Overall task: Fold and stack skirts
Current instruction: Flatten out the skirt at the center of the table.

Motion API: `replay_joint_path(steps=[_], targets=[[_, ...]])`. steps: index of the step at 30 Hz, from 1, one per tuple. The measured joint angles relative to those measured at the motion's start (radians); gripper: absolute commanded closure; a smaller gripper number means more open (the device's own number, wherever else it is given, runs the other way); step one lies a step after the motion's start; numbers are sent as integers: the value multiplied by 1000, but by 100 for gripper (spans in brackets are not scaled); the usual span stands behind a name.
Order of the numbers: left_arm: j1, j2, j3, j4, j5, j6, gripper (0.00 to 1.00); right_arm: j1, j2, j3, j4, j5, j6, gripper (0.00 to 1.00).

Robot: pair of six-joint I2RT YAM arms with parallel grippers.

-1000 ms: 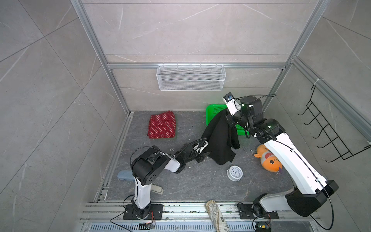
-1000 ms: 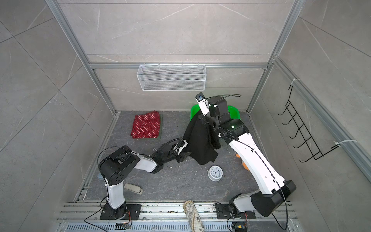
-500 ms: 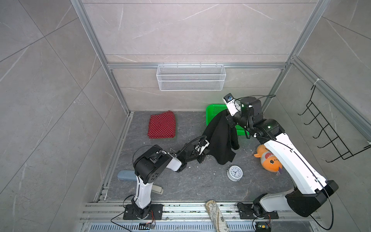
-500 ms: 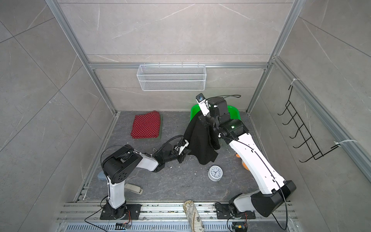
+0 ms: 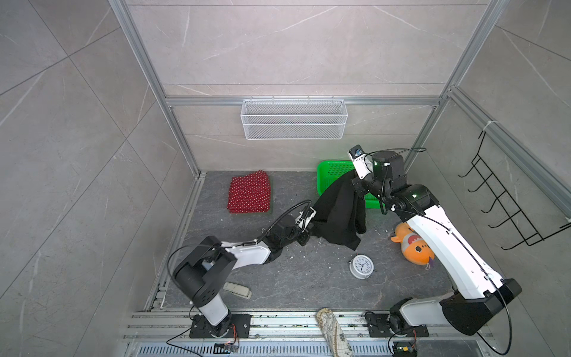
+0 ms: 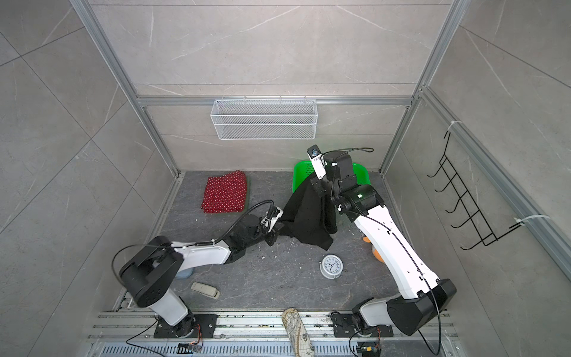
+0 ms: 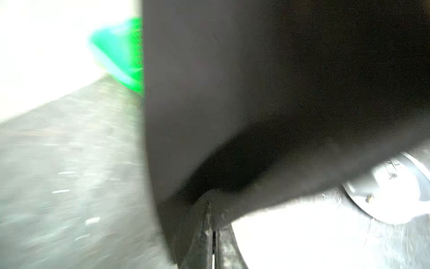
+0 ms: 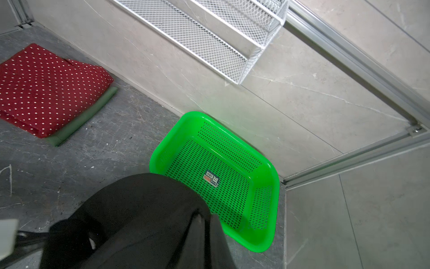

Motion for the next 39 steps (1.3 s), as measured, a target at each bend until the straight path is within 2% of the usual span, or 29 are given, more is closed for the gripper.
replay_joint_path(steps=[7,13,20,29,39], targets=[[101,-292,159,-375,-204,26,100,-55,-30,-13,-1,19,43,100],[165,-403,290,-576,-328,63,100,-68,-89,-26,-6,-6,70,100],[170,-395,493,-715,-357,145,100,-68,-167,-45,-35,-65,110,100],[171,-320,710,-805,-356,257,100,-67,-261,-52,-83,-116,169,100],[232,-168,797,-812,-295,305,100,-72,-205,-91,-87,-86,215,100]])
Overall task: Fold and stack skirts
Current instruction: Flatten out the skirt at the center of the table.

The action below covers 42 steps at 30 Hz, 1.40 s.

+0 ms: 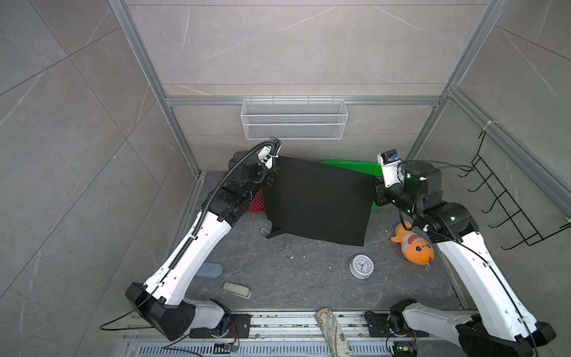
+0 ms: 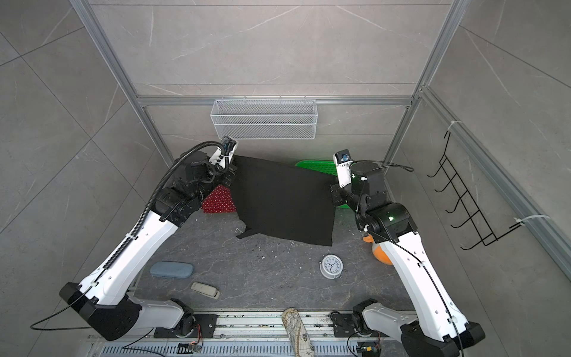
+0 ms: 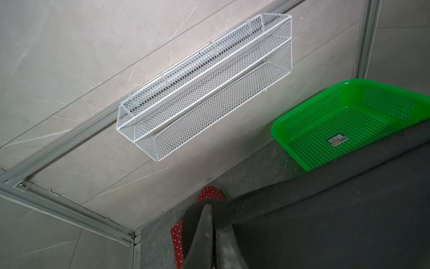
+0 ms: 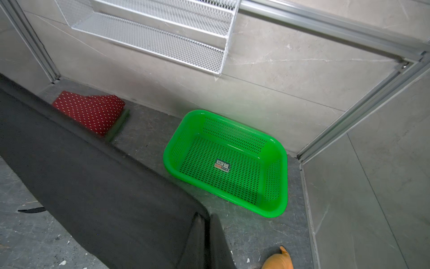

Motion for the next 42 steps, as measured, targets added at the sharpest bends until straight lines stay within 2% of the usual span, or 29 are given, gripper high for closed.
replay_joint_path(steps=[6,14,20,24,27,30,35,38,42], targets=[[39,146,55,49,48,7,100,-35,77,-23,34,9,7,100],[74,346,237,122,163,0,100,-115,142,5,105,-21,32,100],[115,383,328,188,280,-11,100,-121,117,10,161,-63,36,100],[138,366,312,251,363,-10,100,-121,20,-78,222,-122,36,100],[144,295,185,290,399,-6,100,-121,-71,-168,243,-175,36,100],[150,178,-28,323,404,1,100,-121,-150,-271,253,-240,45,100],[158,-34,-373,325,345,-13,100,-113,-214,-447,248,-376,104,100],[161,-161,-515,284,295,-51,100,-76,-243,-533,227,-442,150,100],[164,-320,-611,203,248,-119,100,-7,-278,-590,193,-505,211,100]])
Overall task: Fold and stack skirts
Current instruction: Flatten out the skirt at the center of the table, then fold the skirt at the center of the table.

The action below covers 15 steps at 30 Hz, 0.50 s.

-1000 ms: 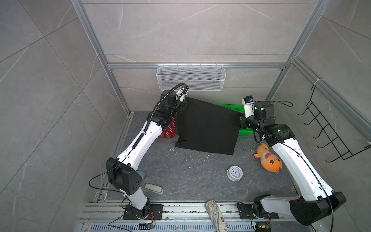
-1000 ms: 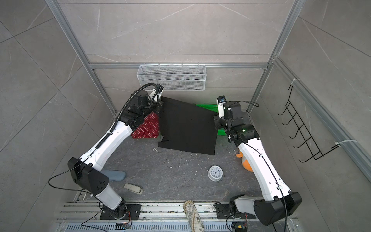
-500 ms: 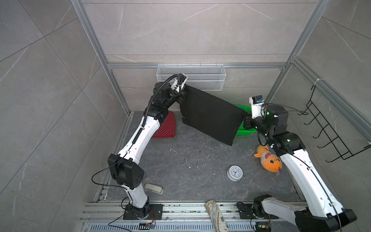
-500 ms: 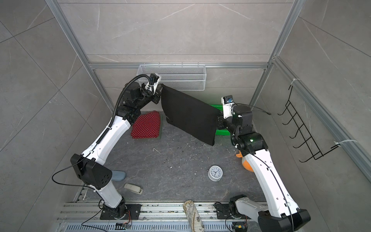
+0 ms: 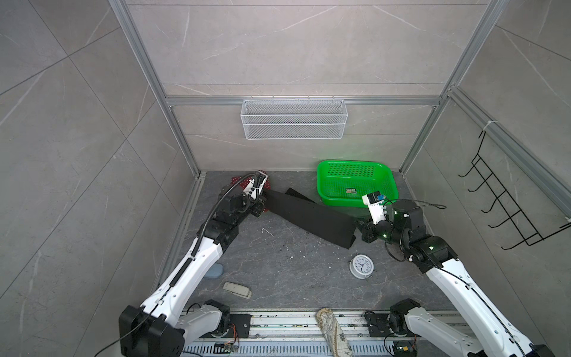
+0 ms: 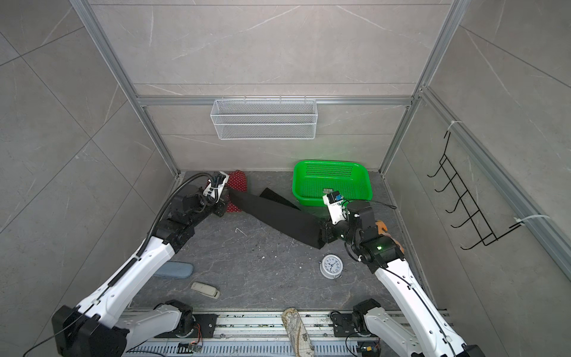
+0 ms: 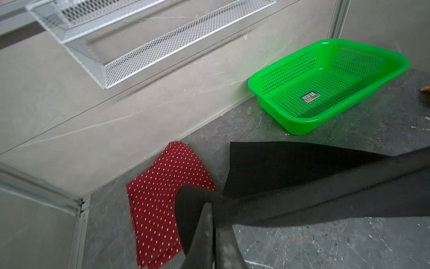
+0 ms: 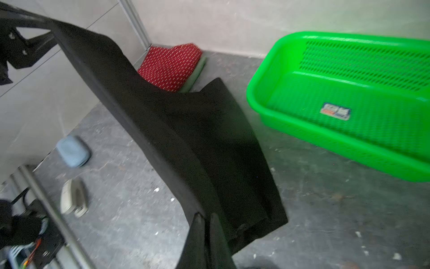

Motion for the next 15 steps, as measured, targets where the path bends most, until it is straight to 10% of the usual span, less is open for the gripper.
replay_joint_path(steps=[15], targets=[[21,-61,-97,-222,-50,-137,100,195,138,-117,-31,-47,197,100]])
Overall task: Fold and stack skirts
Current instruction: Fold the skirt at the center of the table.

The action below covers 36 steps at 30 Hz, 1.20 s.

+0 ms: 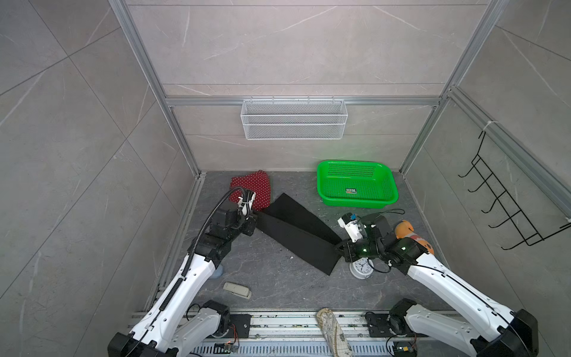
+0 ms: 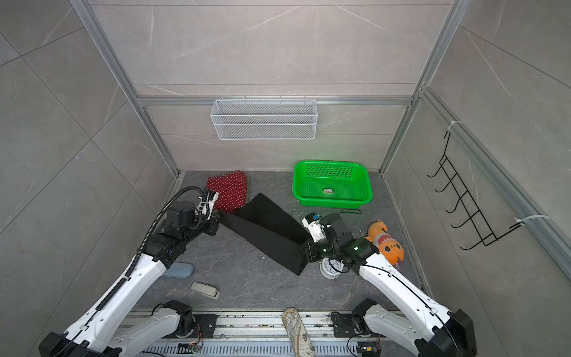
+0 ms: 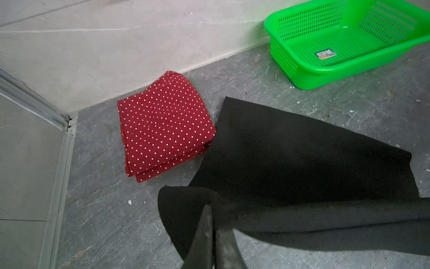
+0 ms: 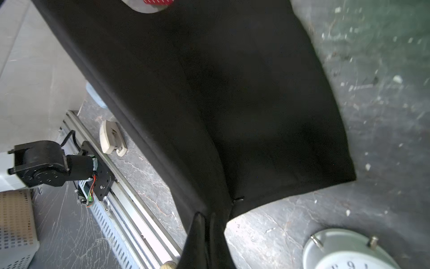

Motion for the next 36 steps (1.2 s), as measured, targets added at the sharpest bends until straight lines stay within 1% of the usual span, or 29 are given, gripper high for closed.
replay_joint_path(steps=[3,6,12,17,21,24,32,36], targets=[[0,97,22,4,1,10,100,0,29,0,0,45,21,100],[-8,227,87,16,2,28,100,0,52,0,0,117,40,100],[-77,486,291,57,-5,96,100,0,113,-19,9,253,78,100],[-127,646,430,77,-12,126,100,0,149,-43,24,356,100,100],[-136,743,501,81,-25,127,100,-6,179,-44,48,424,107,100],[-137,803,545,80,-30,121,100,-27,201,-43,74,447,107,100],[-141,904,599,79,-56,102,100,-89,290,-43,149,443,106,100],[-143,924,602,79,-71,90,100,-100,331,-43,178,443,107,100]])
